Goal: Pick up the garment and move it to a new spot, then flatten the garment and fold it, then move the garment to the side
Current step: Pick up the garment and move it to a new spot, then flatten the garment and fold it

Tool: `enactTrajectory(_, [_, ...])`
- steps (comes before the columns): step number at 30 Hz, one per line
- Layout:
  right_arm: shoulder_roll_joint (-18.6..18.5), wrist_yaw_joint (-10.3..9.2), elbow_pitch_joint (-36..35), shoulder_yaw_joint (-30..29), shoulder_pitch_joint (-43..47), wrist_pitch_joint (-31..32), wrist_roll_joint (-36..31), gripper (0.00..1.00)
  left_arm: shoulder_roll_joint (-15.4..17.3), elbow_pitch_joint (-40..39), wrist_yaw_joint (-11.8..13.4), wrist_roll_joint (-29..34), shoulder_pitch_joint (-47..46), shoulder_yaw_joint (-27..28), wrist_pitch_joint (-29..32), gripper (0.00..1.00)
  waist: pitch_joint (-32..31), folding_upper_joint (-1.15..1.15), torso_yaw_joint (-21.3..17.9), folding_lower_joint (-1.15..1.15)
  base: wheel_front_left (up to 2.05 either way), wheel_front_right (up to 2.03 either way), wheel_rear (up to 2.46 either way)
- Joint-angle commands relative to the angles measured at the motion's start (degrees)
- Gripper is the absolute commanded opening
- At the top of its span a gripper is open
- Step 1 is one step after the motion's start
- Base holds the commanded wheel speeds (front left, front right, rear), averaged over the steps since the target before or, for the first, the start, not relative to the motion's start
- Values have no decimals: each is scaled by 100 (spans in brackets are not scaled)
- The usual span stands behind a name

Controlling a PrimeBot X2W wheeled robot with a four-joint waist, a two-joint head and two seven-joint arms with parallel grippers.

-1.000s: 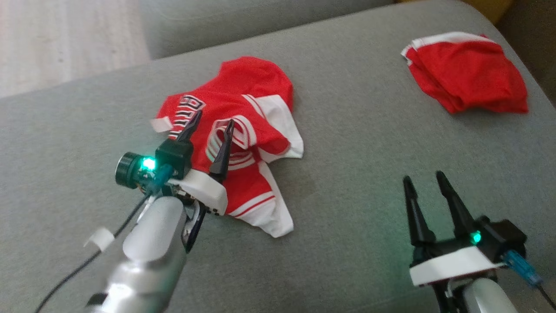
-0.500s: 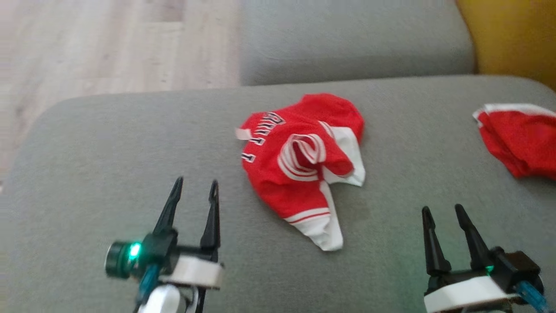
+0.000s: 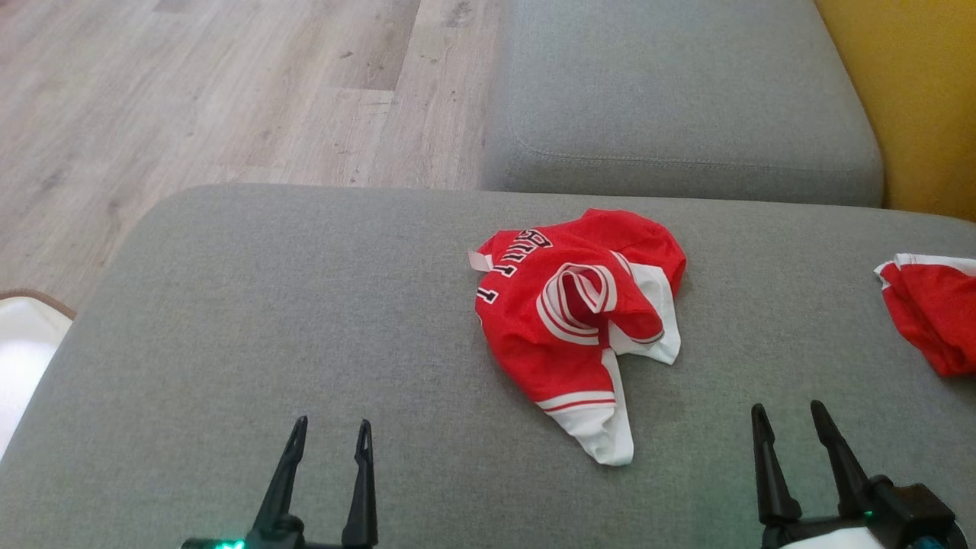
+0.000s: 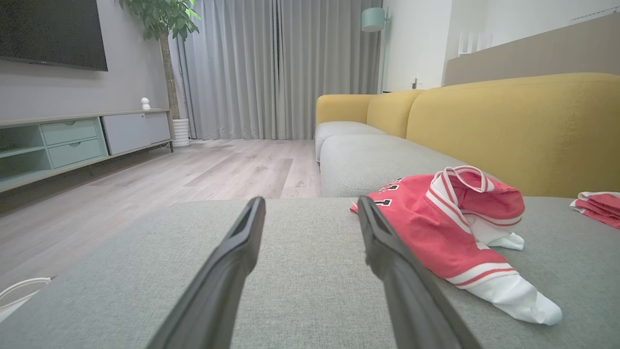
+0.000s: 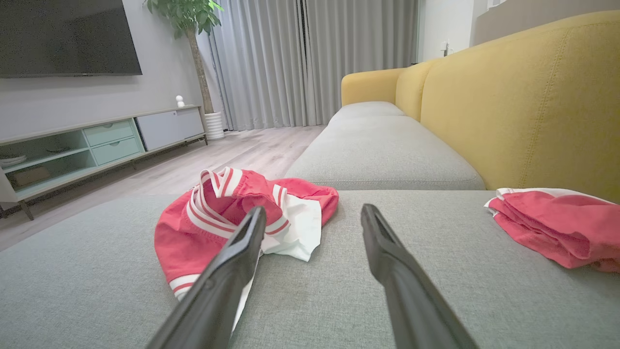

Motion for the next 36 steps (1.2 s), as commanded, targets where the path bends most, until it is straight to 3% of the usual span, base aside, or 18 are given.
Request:
enactTrajectory(1, [-45, 37, -195, 101, -169, -22, -38, 100, -72, -208, -32, 117, -235, 178, -45, 100, -18, 0, 28, 1, 0, 0, 0])
enactTrajectory(26, [-32, 37, -161, 51, -187, -22, 16, 100, -145, 106, -158, 175, -296, 198, -46, 100, 89, 0, -45, 1, 0, 0, 0])
enactTrajectory(33, [-33, 37, -176, 146, -317, -22, -63, 100, -152, 862, -385, -50, -895, -337, -46, 100, 401, 0, -329, 1, 0, 0, 0])
enactTrajectory(36, [-83, 37, -194, 268, -434, -22, -76, 100, -153, 1358, -517, -53, -1499, -880, -46, 100, 636, 0, -620, 1, 0, 0, 0])
